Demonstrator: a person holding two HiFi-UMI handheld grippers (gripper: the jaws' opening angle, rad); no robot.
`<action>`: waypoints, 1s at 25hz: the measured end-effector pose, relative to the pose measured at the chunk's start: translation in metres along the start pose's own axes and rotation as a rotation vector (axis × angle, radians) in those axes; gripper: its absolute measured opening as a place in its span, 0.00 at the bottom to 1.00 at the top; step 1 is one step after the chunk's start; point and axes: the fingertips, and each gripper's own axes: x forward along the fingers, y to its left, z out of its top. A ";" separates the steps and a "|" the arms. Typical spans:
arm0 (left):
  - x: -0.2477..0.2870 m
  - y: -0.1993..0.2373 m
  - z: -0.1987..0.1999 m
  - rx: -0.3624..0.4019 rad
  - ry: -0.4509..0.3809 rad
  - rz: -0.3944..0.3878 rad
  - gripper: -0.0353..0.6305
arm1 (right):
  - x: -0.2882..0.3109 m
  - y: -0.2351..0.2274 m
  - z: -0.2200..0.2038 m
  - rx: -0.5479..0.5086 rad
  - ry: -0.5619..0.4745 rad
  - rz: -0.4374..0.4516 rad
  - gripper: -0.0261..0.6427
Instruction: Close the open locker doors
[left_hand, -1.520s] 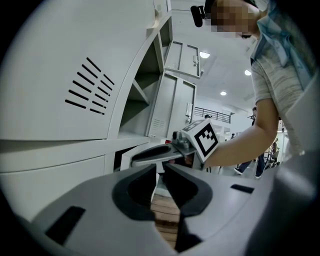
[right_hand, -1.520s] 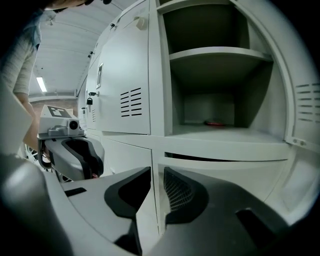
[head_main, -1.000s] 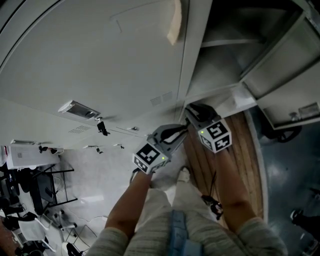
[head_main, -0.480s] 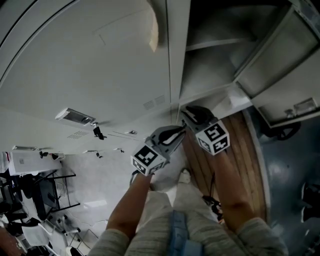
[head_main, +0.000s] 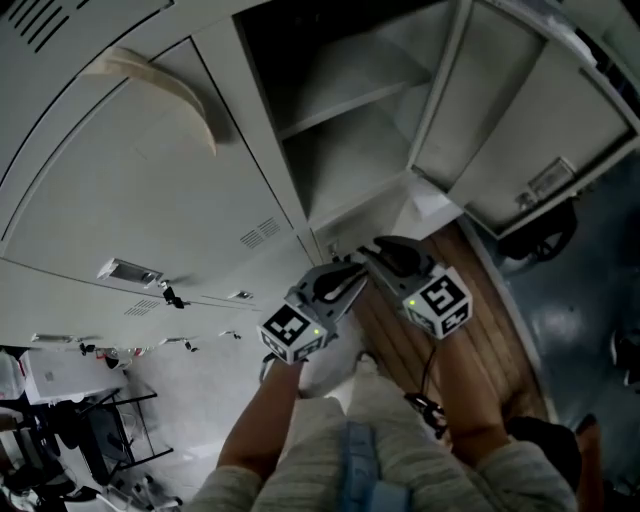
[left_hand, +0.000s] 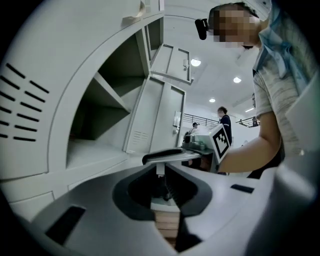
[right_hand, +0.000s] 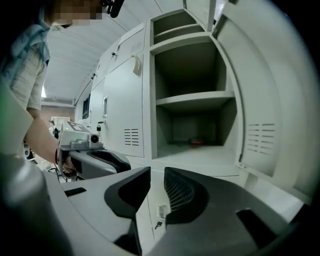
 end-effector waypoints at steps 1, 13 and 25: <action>0.008 -0.007 0.004 0.016 -0.003 -0.021 0.11 | -0.012 -0.004 0.003 -0.002 -0.008 -0.016 0.17; 0.113 -0.087 0.060 0.172 -0.067 -0.265 0.11 | -0.154 -0.065 0.031 -0.077 -0.057 -0.217 0.17; 0.190 -0.141 0.085 0.252 -0.060 -0.405 0.11 | -0.245 -0.152 0.012 -0.046 -0.038 -0.370 0.17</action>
